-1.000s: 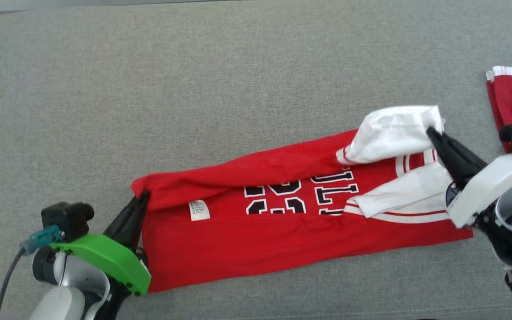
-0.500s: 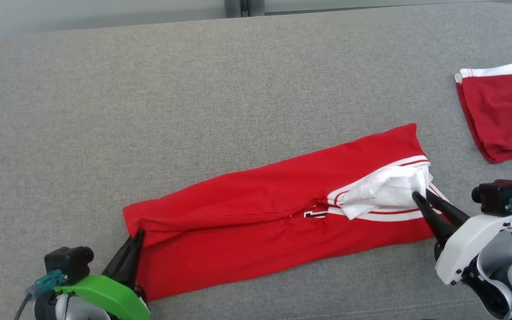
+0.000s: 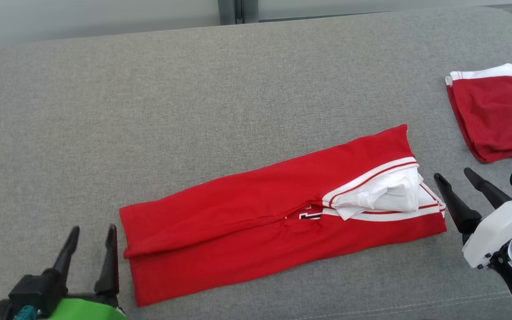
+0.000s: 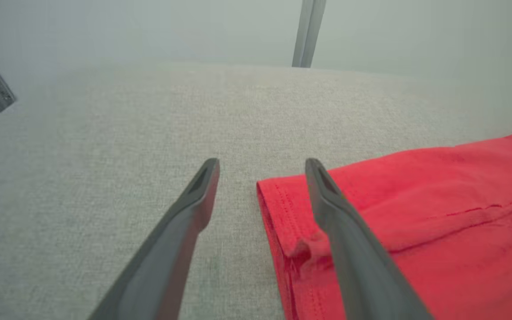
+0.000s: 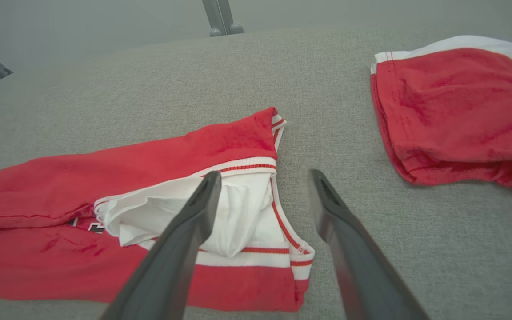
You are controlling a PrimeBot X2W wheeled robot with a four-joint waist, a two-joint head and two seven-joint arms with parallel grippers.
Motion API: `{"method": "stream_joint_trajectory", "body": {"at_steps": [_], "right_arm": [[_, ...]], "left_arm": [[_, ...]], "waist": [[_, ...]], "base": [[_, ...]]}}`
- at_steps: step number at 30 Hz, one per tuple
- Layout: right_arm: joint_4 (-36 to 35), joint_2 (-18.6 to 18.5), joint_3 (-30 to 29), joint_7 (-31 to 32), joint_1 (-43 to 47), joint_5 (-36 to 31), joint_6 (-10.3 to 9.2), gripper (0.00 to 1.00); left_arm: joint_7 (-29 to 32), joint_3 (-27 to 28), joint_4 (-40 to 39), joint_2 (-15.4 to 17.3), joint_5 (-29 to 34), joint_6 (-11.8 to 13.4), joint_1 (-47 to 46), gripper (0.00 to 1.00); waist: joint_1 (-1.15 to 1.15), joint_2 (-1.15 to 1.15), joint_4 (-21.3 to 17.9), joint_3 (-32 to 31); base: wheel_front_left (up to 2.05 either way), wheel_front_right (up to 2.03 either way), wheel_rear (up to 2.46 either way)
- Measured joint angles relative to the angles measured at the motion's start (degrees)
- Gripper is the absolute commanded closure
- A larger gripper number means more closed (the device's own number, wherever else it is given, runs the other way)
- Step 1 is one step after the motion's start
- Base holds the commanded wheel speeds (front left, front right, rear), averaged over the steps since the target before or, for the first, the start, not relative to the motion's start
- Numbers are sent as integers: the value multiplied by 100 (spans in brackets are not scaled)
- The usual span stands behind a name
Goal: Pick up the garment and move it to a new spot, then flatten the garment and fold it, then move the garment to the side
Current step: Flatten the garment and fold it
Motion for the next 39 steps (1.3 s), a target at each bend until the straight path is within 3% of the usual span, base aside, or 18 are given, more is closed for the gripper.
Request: {"method": "stream_joint_trajectory", "body": {"at_steps": [4,8,12,18,26,27,28,29,34,39], "right_arm": [[272,213,-124,121,13,-210,-1,0],[704,380,104,294,-298,-396,-1,0],[1255,413,297,312,-650,-567,1,0],[2094,355,534,338,-1018,-646,1,0],[2880,297,817,393,-1388,-391,4,0],[2900,296,864,476,-1422,-199,3,12],[2904,285,895,541,-1446,0,0,89],[2906,275,898,590,-1458,221,0,100],[2751,132,925,773,-1457,1221,7,100],[2783,-439,594,940,-1441,1766,5,100]], "left_arm": [[-26,728,-821,-465,682,105,263,0],[-26,1219,-1317,-978,1350,120,459,0],[-25,1314,-1505,-1441,1779,-131,461,0],[-25,1429,-1307,-1762,2007,-509,476,0],[-26,1545,-1137,-1933,2124,-730,466,0],[-25,1526,-1099,-1945,2135,-760,471,0],[-26,1517,-1081,-1954,2143,-770,472,0],[-26,1515,-1062,-1960,2145,-779,475,0],[-26,1430,-923,-1968,2152,-883,492,0],[-26,1201,-799,-1975,2045,-906,496,0]], "waist": [[0,0,43,-43],[0,0,124,-32],[0,0,250,41],[0,0,485,150],[0,0,679,246],[0,0,677,241],[0,0,671,237],[0,0,660,232],[0,0,568,168],[0,0,469,22]], "base": [[0,0,0],[0,0,0],[0,0,0],[0,0,0],[0,0,0],[0,0,0],[0,0,0],[0,0,0],[0,0,0],[0,0,0]]}}
